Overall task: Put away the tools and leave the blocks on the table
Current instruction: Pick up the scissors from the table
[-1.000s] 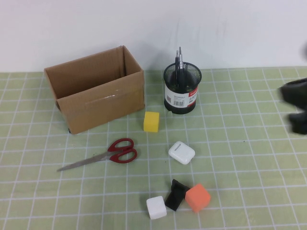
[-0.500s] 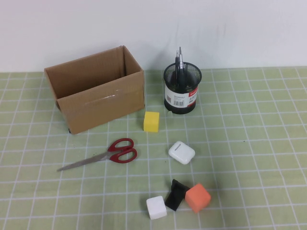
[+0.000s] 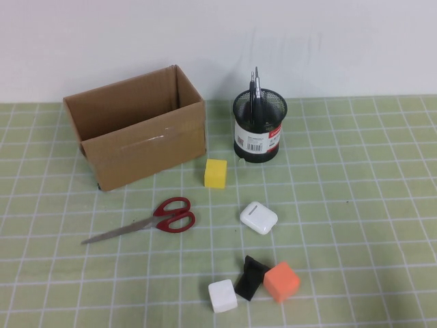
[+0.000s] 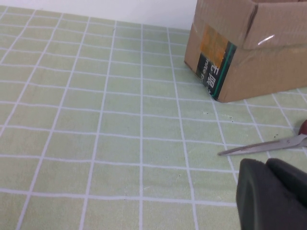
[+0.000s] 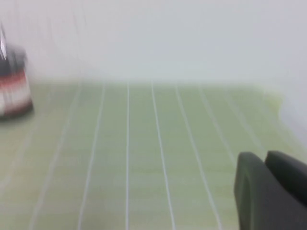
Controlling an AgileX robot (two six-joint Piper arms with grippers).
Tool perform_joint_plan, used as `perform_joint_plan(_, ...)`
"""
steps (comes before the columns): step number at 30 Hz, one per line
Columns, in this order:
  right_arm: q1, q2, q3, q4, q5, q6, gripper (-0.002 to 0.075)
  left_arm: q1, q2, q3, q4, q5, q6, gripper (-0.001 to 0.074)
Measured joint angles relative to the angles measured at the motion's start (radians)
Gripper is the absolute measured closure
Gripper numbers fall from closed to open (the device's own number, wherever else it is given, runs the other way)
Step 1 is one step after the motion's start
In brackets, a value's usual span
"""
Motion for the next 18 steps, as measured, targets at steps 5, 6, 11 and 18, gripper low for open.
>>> perform_joint_plan(5, 0.0, -0.006, 0.006, 0.0, 0.168, 0.0, 0.0733, 0.0, 0.0, 0.0, 0.0, 0.0, 0.0, 0.0739)
perform_joint_plan(6, 0.0, -0.006, 0.006, 0.0, 0.169, 0.0, 0.0733, 0.0, 0.0, 0.0, 0.0, 0.0, 0.0, 0.0739)
perform_joint_plan(11, 0.0, -0.006, 0.006, 0.0, 0.171, 0.0, 0.0733, 0.0, 0.0, 0.0, 0.0, 0.0, 0.0, 0.0739)
perform_joint_plan(18, 0.0, -0.006, 0.006, 0.0, 0.171, 0.0, 0.0733, 0.0, 0.0, 0.0, 0.0, 0.0, 0.0, 0.0739)
